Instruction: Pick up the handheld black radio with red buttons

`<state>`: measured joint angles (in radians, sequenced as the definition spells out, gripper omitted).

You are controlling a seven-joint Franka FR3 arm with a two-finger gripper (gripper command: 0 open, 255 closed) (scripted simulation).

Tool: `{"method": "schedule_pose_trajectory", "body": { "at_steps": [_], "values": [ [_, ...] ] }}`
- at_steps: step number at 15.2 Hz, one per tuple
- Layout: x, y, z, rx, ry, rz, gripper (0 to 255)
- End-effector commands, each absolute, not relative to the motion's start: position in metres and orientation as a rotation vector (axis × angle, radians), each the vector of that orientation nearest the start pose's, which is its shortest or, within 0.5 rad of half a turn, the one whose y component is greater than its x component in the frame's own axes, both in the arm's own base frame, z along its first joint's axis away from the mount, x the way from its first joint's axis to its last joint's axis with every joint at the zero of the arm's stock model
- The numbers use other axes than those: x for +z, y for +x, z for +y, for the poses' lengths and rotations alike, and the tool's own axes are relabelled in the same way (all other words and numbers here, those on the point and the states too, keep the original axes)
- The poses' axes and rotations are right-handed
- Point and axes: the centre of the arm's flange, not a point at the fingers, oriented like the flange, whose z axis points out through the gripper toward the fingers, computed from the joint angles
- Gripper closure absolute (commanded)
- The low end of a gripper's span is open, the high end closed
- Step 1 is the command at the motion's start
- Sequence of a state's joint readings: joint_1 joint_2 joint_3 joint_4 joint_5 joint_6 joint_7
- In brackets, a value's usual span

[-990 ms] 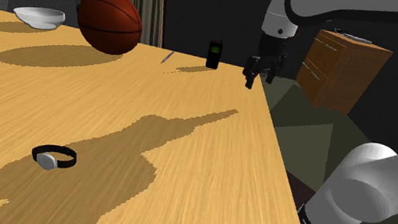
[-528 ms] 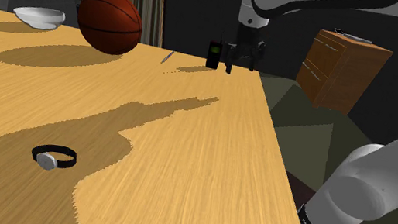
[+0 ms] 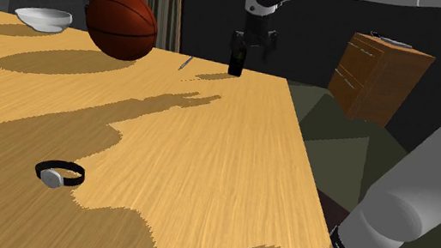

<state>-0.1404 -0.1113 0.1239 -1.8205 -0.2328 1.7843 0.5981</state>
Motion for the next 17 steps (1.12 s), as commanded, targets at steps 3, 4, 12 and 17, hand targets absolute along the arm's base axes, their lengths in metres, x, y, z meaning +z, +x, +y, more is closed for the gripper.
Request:
{"method": "schedule_pose_trajectory", "body": {
  "at_steps": [3,4,12,17],
  "values": [
    [0.595,0.582,-0.041,-0.289,-3.178,1.121,0],
    [0.598,0.593,-0.046,-0.302,-3.169,1.164,0],
    [0.614,0.658,-0.081,-0.383,-3.096,1.430,0],
    [0.588,0.658,-0.081,-0.383,-3.096,1.430,0]
  ]
}}
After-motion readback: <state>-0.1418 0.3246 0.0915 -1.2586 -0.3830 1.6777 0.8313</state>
